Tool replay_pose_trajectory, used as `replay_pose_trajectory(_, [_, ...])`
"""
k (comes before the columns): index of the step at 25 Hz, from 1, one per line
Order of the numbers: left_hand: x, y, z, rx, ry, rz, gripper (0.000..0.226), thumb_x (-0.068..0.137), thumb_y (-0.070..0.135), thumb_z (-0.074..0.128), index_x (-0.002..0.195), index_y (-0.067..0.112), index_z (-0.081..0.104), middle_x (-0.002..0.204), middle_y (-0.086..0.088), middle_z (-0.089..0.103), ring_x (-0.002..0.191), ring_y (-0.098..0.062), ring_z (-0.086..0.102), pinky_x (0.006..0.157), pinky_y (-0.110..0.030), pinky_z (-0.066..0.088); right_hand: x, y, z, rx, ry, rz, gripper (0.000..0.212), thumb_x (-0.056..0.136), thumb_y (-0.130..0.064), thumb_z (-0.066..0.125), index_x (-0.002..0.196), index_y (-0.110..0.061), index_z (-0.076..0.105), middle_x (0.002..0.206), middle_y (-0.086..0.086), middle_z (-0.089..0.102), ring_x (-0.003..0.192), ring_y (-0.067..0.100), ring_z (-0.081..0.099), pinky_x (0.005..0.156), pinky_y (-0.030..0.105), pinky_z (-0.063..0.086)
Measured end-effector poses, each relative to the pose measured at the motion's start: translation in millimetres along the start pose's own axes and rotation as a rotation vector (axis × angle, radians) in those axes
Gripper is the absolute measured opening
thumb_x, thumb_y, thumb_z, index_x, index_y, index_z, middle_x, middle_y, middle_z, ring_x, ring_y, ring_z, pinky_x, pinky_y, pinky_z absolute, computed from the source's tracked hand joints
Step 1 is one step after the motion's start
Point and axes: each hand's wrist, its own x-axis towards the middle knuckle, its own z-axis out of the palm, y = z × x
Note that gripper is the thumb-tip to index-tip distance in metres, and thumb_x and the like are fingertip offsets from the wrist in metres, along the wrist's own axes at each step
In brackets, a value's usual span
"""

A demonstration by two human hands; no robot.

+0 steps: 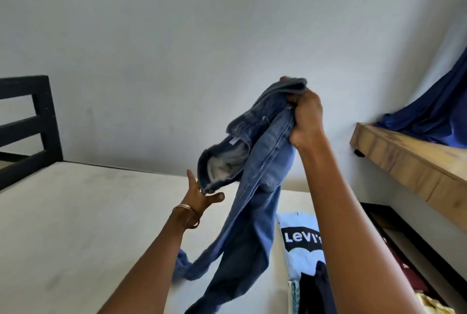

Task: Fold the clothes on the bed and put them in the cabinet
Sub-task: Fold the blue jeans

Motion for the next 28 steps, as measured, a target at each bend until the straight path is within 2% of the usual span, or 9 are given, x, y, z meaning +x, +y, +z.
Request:
replay_pose_trajectory(3, [5.8, 18.4, 17.6, 0.057, 0.012, 0.129, 0.055, 0.084, -0.012, 0.063, 0.132, 0.011, 0.045, 0.131, -0.003, 0.055, 0.103, 0.0, 0.062, 0.08, -0.015, 0.049, 22.6, -39.0, 2.9, 0.239, 0.006, -0.033, 0.026, 0.092, -0.006, 0.049, 0.092, -0.014, 0.073, 0.088, 0.007, 0.072, 0.078, 0.022, 0.07, 0.078, 0.036, 0.058])
replay_pose_trajectory(5, [33.0, 28.9, 2.0, 0.109, 0.197, 0.097, 0.025, 0.095, 0.001, 0.052, 0.117, 0.013, 0.051, 0.131, 0.0, 0.052, 0.087, -0.003, 0.065, 0.069, -0.018, 0.052, 35.4, -56.9, -2.1, 0.28, -0.028, -0.025, 0.02, 0.086, -0.008, 0.051, 0.094, -0.012, 0.069, 0.09, 0.009, 0.07, 0.083, 0.027, 0.069, 0.085, 0.041, 0.056])
replay_pose_trajectory(8, [56.9, 75.8, -21.7, 0.038, 0.239, 0.168, 0.032, 0.082, 0.005, 0.07, 0.11, 0.018, 0.063, 0.119, -0.004, 0.063, 0.105, -0.019, 0.063, 0.083, -0.032, 0.055, 53.1, -79.2, -30.0, 0.086, 0.128, -0.096, 0.014, 0.079, 0.0, 0.052, 0.08, -0.007, 0.065, 0.074, 0.01, 0.07, 0.071, 0.027, 0.069, 0.075, 0.042, 0.058])
replay_pose_trajectory(12, [7.3, 200.2, -20.7, -0.151, 0.268, 0.502, 0.016, 0.075, -0.003, 0.076, 0.078, 0.011, 0.069, 0.07, 0.012, 0.07, 0.067, -0.006, 0.062, 0.067, -0.025, 0.053, 76.7, -77.7, -89.5, -0.321, 0.34, -0.187, 0.024, 0.093, 0.002, 0.056, 0.073, -0.011, 0.06, 0.067, 0.001, 0.066, 0.06, 0.014, 0.064, 0.063, 0.036, 0.058])
replay_pose_trajectory(14, [0.7, 235.0, -33.3, -0.195, 0.251, 0.506, 0.023, 0.062, 0.013, 0.088, 0.078, 0.012, 0.071, 0.077, 0.002, 0.073, 0.073, -0.013, 0.066, 0.073, -0.029, 0.056, 87.6, -66.0, -109.0, -0.545, 0.339, -0.154, 0.023, 0.093, 0.001, 0.058, 0.075, -0.014, 0.06, 0.08, 0.003, 0.065, 0.076, 0.018, 0.063, 0.069, 0.037, 0.057])
replay_pose_trajectory(17, [-8.5, 267.2, -59.7, -0.114, -0.062, 0.323, 0.033, 0.065, 0.03, 0.079, 0.092, 0.012, 0.072, 0.089, -0.002, 0.073, 0.083, -0.018, 0.069, 0.067, -0.027, 0.056, 102.8, -63.3, -110.5, -0.579, 0.332, -0.158, 0.013, 0.092, -0.002, 0.06, 0.088, -0.013, 0.065, 0.093, 0.006, 0.067, 0.087, 0.021, 0.063, 0.08, 0.04, 0.057])
replay_pose_trajectory(19, [-15.5, 278.7, -70.6, -0.048, -0.178, 0.245, 0.018, 0.083, 0.033, 0.064, 0.095, 0.02, 0.069, 0.087, 0.005, 0.072, 0.076, -0.011, 0.068, 0.06, -0.024, 0.054, 105.9, -64.5, -104.4, -0.479, 0.276, -0.145, 0.007, 0.092, -0.005, 0.065, 0.098, -0.006, 0.068, 0.092, 0.006, 0.07, 0.082, 0.02, 0.066, 0.074, 0.037, 0.06])
replay_pose_trajectory(24, [-9.7, 266.4, -92.7, -0.174, 0.081, 0.494, 0.023, 0.074, 0.025, 0.076, 0.092, 0.012, 0.072, 0.094, -0.006, 0.074, 0.087, -0.021, 0.069, 0.076, -0.032, 0.056, 85.1, -61.7, -102.1, -0.232, -0.031, -0.123, 0.024, 0.07, -0.017, 0.082, 0.087, -0.003, 0.072, 0.082, 0.011, 0.075, 0.072, 0.021, 0.073, 0.064, 0.035, 0.061])
replay_pose_trajectory(28, [4.8, 259.8, -98.0, -0.278, 0.138, 0.406, 0.025, 0.079, 0.004, 0.072, 0.104, 0.006, 0.069, 0.1, -0.015, 0.073, 0.087, -0.029, 0.07, 0.077, -0.04, 0.059, 79.9, -45.4, -106.8, -0.088, -0.367, -0.121, 0.052, 0.048, -0.039, 0.096, 0.088, -0.011, 0.077, 0.092, 0.011, 0.075, 0.081, 0.022, 0.073, 0.07, 0.036, 0.061])
